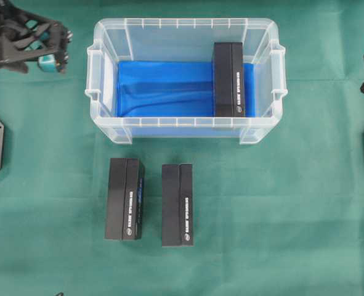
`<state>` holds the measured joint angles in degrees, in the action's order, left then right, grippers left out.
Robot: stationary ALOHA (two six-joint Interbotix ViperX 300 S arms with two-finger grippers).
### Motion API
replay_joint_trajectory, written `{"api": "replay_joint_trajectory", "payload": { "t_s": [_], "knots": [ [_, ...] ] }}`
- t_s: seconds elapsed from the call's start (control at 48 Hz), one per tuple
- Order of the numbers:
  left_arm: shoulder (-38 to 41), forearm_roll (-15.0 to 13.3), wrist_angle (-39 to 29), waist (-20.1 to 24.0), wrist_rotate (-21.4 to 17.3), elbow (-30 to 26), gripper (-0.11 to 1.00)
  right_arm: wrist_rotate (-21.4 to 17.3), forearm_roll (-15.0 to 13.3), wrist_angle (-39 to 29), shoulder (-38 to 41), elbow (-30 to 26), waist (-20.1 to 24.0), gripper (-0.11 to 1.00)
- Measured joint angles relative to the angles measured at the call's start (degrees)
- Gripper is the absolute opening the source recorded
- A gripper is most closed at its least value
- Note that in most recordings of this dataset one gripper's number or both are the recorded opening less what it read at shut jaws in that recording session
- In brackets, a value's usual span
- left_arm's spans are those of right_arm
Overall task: Take the box out of the case with the left arm.
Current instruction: 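Move the open left gripper over the right black box in the case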
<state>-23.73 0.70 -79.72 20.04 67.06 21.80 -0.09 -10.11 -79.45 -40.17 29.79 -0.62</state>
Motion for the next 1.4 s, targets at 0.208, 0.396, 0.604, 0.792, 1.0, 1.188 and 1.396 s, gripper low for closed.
{"api": "replay_joint_trajectory", "payload": {
  "t_s": [0.208,0.396,0.604,0.792,1.0,1.188,1.396],
  "knots": [
    [6.5,-0.1,0.1,0.0,-0.1,-6.9,0.97,0.2,0.0,0.0,0.1,0.0,0.0,0.0],
    [13.7,-0.2,0.1,-1.1,-0.4,-15.0,0.97,0.2,0.0,0.0,0.0,0.0,0.0,0.0],
    [23.3,-0.5,0.1,-4.0,-0.3,-25.7,0.97,0.2,0.0,0.0,0.1,0.0,0.0,0.0],
    [30.8,-1.0,-0.2,-6.0,-0.2,-34.0,0.97,0.2,0.0,0.0,0.0,0.1,0.0,0.0],
    [36.2,-1.1,-0.3,-6.5,-0.2,-41.2,0.97,0.2,0.0,0.0,0.1,0.7,0.0,0.0],
    [42.5,-2.0,-0.7,-8.0,-0.1,-48.3,0.97,0.2,0.0,0.0,-0.1,1.6,0.0,0.0],
    [50.3,-2.5,-3.7,-9.0,-0.2,-58.2,0.97,0.2,0.0,0.0,-0.2,3.0,0.0,0.0]
  ]
}}
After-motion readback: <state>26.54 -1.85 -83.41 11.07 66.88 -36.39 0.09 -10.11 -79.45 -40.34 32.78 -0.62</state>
